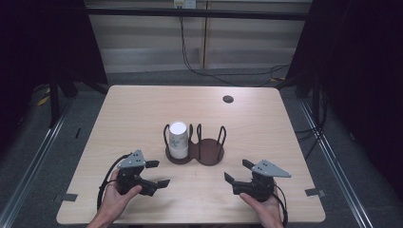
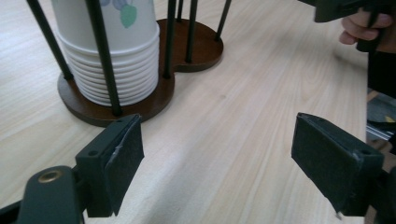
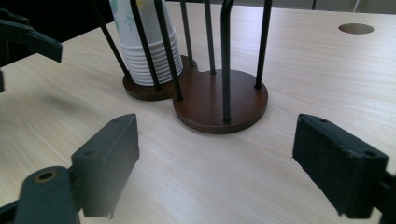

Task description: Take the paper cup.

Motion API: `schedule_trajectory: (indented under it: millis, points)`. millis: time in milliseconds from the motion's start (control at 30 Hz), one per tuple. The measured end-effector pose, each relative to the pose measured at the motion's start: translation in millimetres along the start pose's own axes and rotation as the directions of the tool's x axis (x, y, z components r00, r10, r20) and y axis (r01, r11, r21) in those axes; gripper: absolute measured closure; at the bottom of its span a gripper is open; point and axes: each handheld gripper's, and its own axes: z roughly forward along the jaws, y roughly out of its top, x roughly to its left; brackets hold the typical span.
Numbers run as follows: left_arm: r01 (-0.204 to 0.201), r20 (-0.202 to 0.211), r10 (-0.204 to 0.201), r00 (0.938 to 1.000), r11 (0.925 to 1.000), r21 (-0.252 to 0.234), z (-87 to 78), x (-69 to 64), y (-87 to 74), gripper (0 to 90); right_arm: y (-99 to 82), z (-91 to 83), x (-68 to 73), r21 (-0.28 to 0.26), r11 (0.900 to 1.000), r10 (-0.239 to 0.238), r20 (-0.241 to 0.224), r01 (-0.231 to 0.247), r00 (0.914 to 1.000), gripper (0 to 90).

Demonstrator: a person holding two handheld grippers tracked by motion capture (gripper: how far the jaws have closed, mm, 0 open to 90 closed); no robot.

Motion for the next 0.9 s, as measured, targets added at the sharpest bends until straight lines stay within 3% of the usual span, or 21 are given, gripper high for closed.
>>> schedule_trajectory:
  millis: [67,100,300,500,600,767,900]
  points:
    - [0.0,-0.025,0.0,0.9997,1.0,-0.008,-1.0,-0.2,0.6,16.4,-0.1,-0.8,-0.6,-0.005,1.0,-0.001,-0.006,0.001,1.0,13.1]
    - [0.01,-0.013,-0.01,0.9999,0.9998,-0.017,-1.6,0.7,1.1,16.4,-0.2,-1.2,-1.0,-0.008,0.9999,0.006,-0.008,-0.006,1.0,13.1]
    - [0.003,-0.031,-0.005,0.9995,0.9986,-0.053,-7.2,1.7,3.1,17.6,1.7,-3.6,-5.4,0.013,0.9965,0.083,-0.011,-0.083,0.9965,13.5]
    - [-0.031,-0.034,0.029,0.999,0.9979,-0.057,-9.7,-1.5,9.7,16.5,2.9,-7.9,-2.9,-0.008,0.9968,0.08,-0.016,-0.08,0.9967,13.3]
    - [-0.016,-0.008,0.015,0.9999,0.998,-0.061,-14.1,-1.5,11.4,23.8,1.9,-8.1,-1.8,-0.008,0.9967,0.08,-0.017,-0.081,0.9966,12.9]
    - [-0.031,-0.02,0.029,0.9994,0.9956,-0.089,-20.6,-2.7,16.4,32.0,3.0,-9.3,0.1,-0.017,0.9979,0.062,-0.037,-0.062,0.9974,12.9]
    - [-0.026,-0.017,0.025,0.9995,0.9955,-0.091,-18.2,-0.5,23.3,31.3,3.3,-11.3,0.8,-0.019,0.9974,0.069,-0.04,-0.069,0.9968,13.7]
